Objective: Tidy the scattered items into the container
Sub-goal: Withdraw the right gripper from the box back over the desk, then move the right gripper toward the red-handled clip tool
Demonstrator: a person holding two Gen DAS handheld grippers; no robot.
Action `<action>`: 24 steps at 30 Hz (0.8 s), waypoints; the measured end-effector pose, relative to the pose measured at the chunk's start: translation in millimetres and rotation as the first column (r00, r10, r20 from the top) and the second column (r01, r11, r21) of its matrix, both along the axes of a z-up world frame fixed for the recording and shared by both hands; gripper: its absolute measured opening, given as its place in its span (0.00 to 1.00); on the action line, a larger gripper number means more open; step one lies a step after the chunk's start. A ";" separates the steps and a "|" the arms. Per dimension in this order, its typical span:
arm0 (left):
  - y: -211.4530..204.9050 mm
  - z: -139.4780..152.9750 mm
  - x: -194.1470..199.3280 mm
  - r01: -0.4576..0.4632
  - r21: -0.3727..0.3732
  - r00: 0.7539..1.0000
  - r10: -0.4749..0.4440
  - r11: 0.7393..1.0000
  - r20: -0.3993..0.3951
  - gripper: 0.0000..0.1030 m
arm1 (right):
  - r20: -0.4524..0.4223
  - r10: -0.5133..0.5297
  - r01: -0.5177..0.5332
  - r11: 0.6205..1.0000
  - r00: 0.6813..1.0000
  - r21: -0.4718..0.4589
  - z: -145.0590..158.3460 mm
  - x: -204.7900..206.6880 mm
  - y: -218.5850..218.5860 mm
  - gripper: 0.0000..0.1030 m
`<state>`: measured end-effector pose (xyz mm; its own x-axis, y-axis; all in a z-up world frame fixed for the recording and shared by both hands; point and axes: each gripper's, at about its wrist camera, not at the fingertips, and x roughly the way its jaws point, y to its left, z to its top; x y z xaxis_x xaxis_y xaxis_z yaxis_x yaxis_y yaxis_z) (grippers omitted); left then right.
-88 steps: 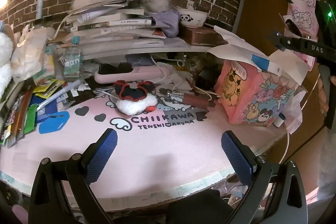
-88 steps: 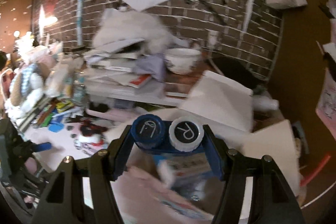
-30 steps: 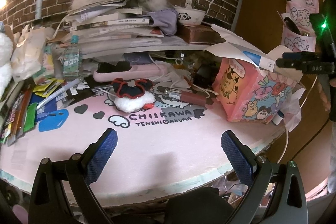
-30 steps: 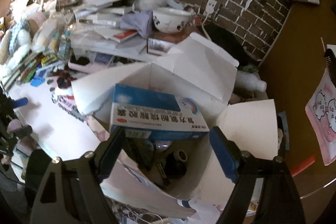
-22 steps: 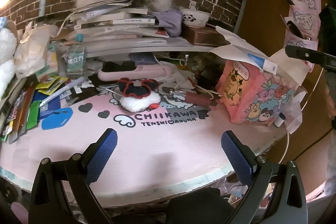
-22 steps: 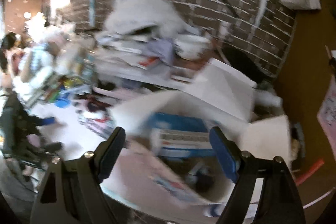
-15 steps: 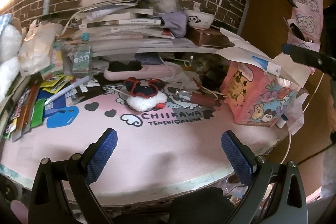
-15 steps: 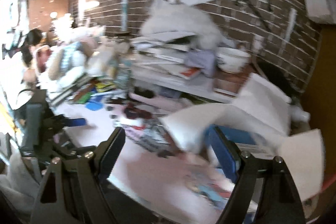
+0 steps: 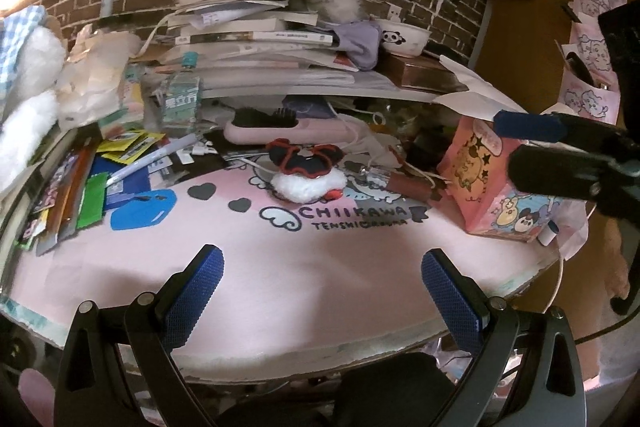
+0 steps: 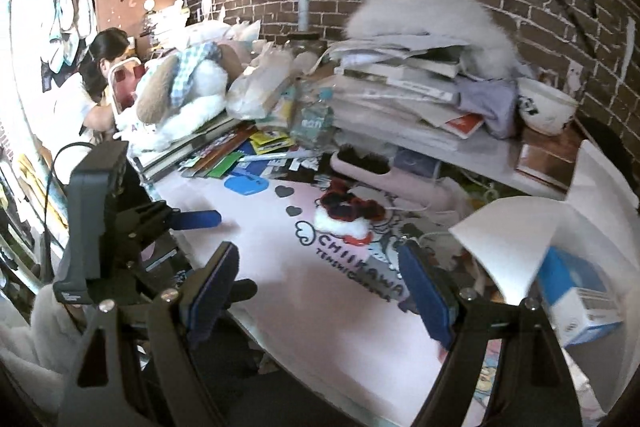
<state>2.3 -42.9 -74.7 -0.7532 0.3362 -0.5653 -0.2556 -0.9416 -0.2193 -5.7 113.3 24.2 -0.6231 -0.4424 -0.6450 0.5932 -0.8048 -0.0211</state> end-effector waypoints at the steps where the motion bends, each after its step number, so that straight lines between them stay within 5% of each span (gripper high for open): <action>1: -1.3 -0.5 0.2 -0.003 0.001 1.000 0.003 1.000 0.002 0.96 | 0.006 0.003 -0.003 1.000 1.000 0.000 -2.5 -2.1 -2.6 0.78; 8: -11.5 -6.0 -0.1 -0.026 0.008 0.999 0.025 1.000 0.020 0.96 | 0.061 -0.012 0.012 1.000 0.998 0.013 -28.1 -19.7 -16.2 0.78; 15: -14.6 -9.1 -0.5 -0.028 0.006 0.999 0.028 1.000 0.029 0.96 | 0.103 -0.154 0.146 0.985 0.983 0.088 -68.4 -49.0 -15.8 0.78; 24: -18.2 -10.0 -0.5 -0.025 0.012 0.999 0.025 1.000 0.029 0.96 | 0.029 -0.321 0.308 0.928 0.947 0.209 -94.4 -88.1 -18.3 0.78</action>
<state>1.8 -61.1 -84.8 -0.7447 0.3247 -0.5831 -0.2254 -0.9447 -0.2381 -93.8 95.0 -70.1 -0.6654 -0.0888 -0.7412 0.3156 -0.9333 -0.1715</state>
